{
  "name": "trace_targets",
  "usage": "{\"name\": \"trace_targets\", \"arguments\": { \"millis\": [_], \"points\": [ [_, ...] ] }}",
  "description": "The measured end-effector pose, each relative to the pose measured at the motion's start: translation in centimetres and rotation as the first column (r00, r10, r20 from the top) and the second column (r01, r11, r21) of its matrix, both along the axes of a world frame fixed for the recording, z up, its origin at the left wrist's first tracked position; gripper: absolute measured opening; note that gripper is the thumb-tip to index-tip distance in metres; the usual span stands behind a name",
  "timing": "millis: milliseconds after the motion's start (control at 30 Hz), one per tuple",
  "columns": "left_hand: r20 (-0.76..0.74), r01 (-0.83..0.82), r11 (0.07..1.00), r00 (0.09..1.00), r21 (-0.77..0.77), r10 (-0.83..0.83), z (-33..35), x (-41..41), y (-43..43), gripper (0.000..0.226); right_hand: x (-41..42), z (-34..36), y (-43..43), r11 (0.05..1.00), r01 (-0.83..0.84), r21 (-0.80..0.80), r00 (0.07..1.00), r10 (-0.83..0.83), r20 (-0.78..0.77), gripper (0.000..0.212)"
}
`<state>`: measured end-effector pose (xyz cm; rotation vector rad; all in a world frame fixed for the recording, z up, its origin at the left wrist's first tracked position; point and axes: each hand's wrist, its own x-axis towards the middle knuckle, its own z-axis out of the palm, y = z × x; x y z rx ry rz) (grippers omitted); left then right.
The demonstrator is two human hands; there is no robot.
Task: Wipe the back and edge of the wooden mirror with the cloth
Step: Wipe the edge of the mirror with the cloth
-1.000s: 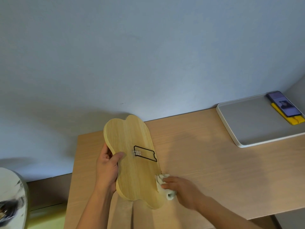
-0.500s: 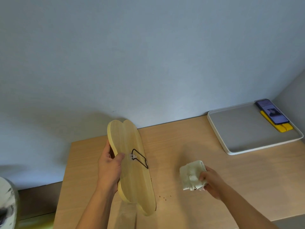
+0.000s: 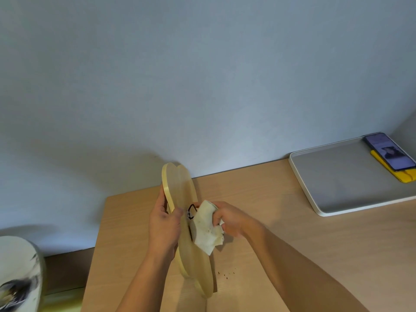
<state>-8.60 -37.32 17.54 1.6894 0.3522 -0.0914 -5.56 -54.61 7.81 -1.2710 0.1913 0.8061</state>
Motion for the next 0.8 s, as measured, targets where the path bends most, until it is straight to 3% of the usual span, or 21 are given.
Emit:
{"name": "trace_targets", "arguments": {
  "millis": [100,367,600,800],
  "points": [
    [-0.009,-0.005,0.999,1.000,0.038,0.006,0.0,0.1,-0.5,0.071,1.1,0.3,0.0,1.000,-0.011,-0.011,1.000,0.011,-0.020,0.056],
    [0.024,-0.008,0.987,1.000,0.158,0.005,-0.1,0.4,-3.1,0.068,3.1,0.7,-2.2,0.978,-0.114,-0.172,0.982,0.137,0.127,0.045],
    [0.028,0.040,0.959,0.998,0.282,-0.050,0.4,0.3,-7.4,0.084,3.7,0.9,-4.7,0.936,-0.123,-0.331,0.954,0.203,0.220,0.024],
    [0.066,0.074,0.914,0.992,0.400,-0.109,-0.2,0.2,-11.6,0.078,3.5,0.4,-7.6,0.945,-0.129,-0.300,0.966,0.187,0.175,0.035]
  ]
}}
